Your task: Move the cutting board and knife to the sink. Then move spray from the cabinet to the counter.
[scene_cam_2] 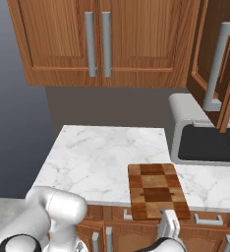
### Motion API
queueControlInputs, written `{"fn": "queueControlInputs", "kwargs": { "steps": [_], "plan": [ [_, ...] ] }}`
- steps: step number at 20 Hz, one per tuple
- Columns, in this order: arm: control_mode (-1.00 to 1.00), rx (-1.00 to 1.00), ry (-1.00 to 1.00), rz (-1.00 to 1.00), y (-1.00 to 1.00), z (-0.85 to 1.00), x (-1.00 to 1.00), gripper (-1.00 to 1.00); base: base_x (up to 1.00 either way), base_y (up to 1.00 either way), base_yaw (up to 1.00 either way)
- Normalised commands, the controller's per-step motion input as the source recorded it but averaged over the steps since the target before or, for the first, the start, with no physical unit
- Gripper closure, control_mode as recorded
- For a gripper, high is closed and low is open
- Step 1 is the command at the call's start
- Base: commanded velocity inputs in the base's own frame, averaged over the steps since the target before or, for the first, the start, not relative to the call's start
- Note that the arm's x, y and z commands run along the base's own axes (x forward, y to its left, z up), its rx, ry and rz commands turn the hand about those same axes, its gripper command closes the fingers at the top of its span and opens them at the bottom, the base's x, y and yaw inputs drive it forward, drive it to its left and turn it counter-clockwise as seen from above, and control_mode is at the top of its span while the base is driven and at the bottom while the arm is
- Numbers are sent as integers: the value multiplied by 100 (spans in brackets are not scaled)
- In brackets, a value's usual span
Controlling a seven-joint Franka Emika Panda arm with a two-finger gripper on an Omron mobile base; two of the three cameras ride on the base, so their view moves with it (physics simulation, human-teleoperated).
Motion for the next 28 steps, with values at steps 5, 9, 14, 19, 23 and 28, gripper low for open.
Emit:
{"fn": "queueControlInputs", "kwargs": {
  "steps": [5,9,14,19,23,28],
  "plan": [
    [-100,0,0,0,-14,-31,23,-100,0,0,0],
    [-100,0,0,0,-12,-28,22,-100,0,0,0],
    [-100,0,0,0,-12,-26,20,-100,0,0,0],
    [-100,0,0,0,-12,-26,19,-100,0,0,0],
    [-100,0,0,0,-11,-26,21,-100,0,0,0],
    [-100,0,0,0,-10,-24,19,-100,0,0,0]
  ]
}}
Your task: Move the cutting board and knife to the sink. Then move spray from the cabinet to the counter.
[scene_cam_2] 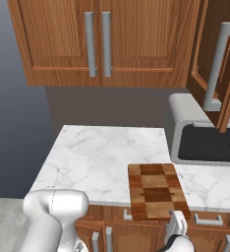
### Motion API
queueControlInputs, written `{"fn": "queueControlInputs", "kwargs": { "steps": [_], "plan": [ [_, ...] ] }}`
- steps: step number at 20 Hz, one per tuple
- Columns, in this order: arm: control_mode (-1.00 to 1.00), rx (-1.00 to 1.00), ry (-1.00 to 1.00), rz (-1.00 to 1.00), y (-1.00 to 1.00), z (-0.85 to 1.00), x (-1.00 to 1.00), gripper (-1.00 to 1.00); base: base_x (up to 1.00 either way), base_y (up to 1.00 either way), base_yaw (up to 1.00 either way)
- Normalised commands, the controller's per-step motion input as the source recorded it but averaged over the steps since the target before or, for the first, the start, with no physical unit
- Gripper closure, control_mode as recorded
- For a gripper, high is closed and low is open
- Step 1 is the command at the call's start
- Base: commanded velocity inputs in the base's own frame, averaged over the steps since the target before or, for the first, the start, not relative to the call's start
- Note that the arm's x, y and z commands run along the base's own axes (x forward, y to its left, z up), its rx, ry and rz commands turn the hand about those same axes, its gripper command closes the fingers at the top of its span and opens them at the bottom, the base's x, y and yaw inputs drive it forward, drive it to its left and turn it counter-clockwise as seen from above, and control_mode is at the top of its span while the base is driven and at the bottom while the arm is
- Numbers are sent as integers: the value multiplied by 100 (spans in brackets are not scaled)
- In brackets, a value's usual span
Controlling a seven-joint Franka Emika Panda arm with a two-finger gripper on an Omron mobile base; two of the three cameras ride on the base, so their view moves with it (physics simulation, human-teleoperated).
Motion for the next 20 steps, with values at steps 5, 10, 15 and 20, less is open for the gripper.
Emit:
{"fn": "queueControlInputs", "kwargs": {
  "steps": [5,10,15,20],
  "plan": [
    [-100,0,0,0,-7,-19,16,-100,0,0,0],
    [-100,0,0,0,-7,-6,7,-100,0,0,0],
    [-100,0,0,0,-6,0,0,-100,0,0,0],
    [-100,0,-9,0,-2,0,-2,-100,0,0,0]
  ]
}}
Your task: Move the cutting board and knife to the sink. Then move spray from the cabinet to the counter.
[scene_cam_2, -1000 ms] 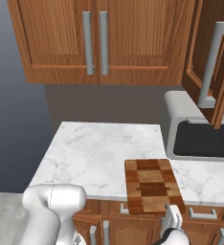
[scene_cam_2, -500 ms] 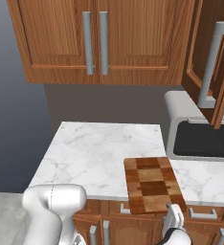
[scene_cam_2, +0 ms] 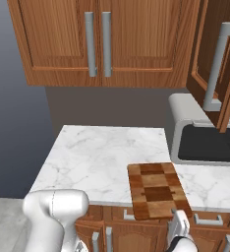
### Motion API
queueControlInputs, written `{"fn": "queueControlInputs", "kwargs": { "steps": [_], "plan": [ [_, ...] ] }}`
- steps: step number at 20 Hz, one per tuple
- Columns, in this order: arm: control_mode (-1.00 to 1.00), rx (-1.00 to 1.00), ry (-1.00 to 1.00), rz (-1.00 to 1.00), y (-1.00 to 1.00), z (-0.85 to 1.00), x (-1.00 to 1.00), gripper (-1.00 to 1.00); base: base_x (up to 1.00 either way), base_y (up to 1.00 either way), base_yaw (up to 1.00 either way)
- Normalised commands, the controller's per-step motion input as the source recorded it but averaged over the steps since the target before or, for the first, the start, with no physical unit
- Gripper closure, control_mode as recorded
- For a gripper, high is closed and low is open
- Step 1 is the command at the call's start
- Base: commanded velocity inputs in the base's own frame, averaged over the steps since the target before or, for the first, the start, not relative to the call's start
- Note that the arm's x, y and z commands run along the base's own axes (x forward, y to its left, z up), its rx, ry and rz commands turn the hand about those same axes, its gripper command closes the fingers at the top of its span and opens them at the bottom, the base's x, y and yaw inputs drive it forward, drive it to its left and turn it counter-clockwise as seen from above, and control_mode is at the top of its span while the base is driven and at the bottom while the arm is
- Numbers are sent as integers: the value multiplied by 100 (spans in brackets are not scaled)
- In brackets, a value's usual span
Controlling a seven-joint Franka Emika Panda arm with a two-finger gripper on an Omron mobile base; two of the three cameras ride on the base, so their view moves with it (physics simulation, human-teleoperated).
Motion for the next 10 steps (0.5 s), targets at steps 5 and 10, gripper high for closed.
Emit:
{"fn": "queueControlInputs", "kwargs": {
  "steps": [5,10],
  "plan": [
    [-100,0,-19,0,0,0,0,-100,0,0,0],
    [-100,0,-15,0,0,0,0,-100,0,0,0]
  ]
}}
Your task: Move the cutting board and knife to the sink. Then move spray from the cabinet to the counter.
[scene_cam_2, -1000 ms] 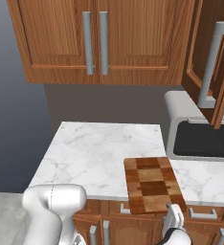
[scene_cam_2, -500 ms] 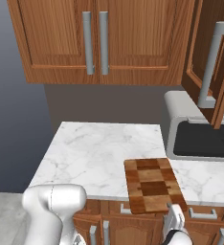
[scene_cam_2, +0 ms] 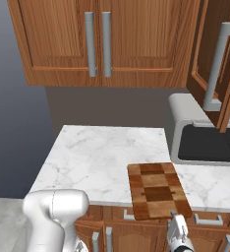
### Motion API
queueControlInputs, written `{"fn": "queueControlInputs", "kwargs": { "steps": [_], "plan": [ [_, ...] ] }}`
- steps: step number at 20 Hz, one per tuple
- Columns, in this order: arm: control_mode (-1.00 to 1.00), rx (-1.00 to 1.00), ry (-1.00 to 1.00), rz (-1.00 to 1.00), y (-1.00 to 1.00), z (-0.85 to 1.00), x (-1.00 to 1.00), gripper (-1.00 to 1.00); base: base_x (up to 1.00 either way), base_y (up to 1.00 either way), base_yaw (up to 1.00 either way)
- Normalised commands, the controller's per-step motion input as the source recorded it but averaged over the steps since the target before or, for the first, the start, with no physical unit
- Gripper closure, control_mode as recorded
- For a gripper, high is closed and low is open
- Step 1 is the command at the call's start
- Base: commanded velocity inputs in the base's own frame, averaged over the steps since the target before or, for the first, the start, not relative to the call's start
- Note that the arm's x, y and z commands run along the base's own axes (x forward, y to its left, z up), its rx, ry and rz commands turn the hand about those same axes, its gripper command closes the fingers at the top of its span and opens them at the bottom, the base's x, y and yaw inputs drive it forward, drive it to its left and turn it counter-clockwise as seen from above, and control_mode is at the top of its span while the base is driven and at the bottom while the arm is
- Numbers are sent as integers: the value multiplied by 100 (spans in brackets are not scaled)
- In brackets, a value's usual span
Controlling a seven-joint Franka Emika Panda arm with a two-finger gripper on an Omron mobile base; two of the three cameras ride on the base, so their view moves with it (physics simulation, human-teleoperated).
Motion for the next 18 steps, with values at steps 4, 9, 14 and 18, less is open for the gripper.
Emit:
{"fn": "queueControlInputs", "kwargs": {
  "steps": [4,9,14,18],
  "plan": [
    [-100,0,-2,0,0,0,3,-100,0,0,0],
    [-100,0,7,0,0,15,20,-100,0,0,0],
    [-100,0,21,0,0,25,23,-100,0,0,0],
    [-100,0,11,0,0,2,20,100,0,0,0]
  ]
}}
